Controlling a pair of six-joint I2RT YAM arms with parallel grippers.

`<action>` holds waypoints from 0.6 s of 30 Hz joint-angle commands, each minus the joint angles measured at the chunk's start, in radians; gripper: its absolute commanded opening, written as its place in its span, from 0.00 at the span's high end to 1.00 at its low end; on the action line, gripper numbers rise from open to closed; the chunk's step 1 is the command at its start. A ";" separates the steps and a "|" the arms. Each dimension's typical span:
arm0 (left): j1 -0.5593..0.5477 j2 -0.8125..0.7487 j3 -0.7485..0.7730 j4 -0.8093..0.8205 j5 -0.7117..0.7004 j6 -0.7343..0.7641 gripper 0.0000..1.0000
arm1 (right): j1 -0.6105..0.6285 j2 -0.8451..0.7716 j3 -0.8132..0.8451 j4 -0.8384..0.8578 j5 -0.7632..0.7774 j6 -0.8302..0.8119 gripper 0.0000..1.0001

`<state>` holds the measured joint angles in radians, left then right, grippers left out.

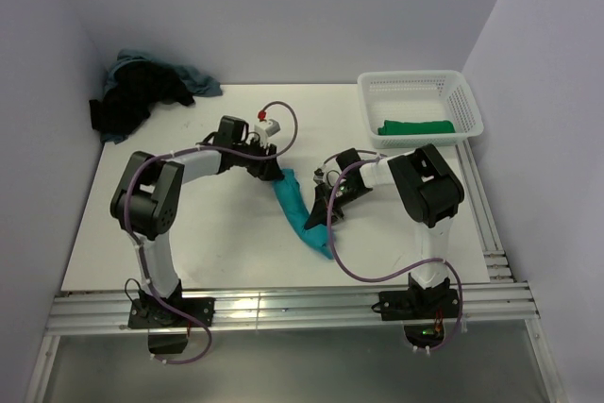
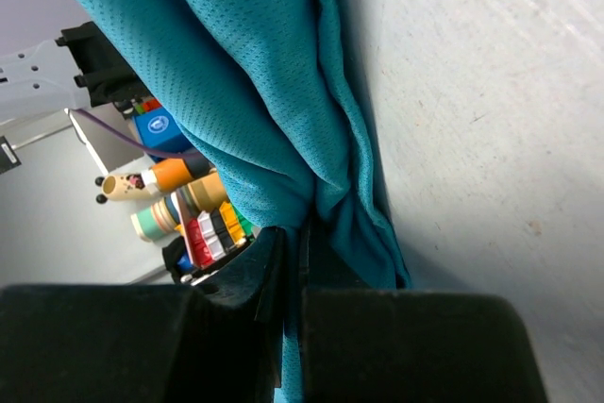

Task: Roll the t-shirts
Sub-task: Roll the tshirt

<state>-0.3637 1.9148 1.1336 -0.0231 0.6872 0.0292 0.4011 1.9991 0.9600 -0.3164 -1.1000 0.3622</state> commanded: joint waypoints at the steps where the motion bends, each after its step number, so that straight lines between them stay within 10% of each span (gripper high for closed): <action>1: -0.006 0.062 0.147 -0.052 -0.057 -0.011 0.66 | -0.010 0.072 -0.060 -0.089 0.276 0.011 1.00; 4: -0.023 0.160 0.291 -0.219 -0.093 -0.002 1.00 | -0.008 0.069 -0.060 -0.095 0.279 0.012 1.00; 18: -0.081 0.257 0.426 -0.486 -0.308 -0.022 1.00 | -0.008 0.009 -0.023 -0.145 0.402 0.041 1.00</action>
<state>-0.4400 2.1239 1.5227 -0.4484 0.5430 -0.0124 0.3985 1.9770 0.9726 -0.3569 -1.0317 0.4015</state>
